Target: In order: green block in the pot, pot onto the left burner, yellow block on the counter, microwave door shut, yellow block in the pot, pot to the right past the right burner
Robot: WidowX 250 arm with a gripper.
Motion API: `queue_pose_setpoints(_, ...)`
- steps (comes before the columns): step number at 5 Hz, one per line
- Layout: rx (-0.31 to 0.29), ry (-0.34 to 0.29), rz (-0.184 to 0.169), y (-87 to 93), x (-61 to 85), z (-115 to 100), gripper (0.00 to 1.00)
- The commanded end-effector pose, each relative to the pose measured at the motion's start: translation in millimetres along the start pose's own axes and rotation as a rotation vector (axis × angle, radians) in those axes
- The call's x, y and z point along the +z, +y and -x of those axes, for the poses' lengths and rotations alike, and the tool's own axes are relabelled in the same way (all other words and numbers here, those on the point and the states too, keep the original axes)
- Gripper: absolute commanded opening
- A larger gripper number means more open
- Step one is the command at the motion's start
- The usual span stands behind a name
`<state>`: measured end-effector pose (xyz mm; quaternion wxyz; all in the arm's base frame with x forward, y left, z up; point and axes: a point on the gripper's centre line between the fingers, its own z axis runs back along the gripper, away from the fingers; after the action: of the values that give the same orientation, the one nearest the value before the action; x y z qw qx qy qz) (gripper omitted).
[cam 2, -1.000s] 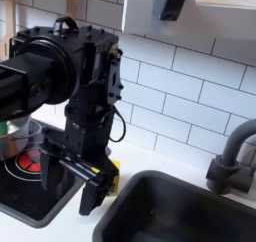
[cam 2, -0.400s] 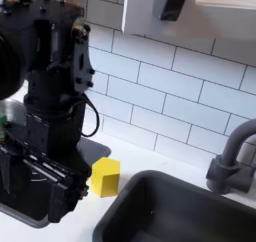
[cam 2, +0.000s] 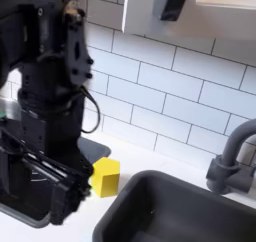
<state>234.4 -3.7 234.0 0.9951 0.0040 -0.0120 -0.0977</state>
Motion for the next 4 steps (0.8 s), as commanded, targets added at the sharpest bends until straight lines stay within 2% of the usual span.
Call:
queue_pose_setpoints(1, -0.071, -0.031, 0.029, -23.7, 0.7, -5.8, 1.0)
queue_pose_setpoints(2, -0.09, -0.059, 0.036, -30.5, 4.8, -8.6, 1.0)
queue_pose_setpoints(3, -0.119, -0.054, 0.048, -41.2, 6.5, 3.0, 1.0)
queue_pose_setpoints(4, -0.137, -0.063, 0.054, -49.2, 9.8, 0.6, 1.0)
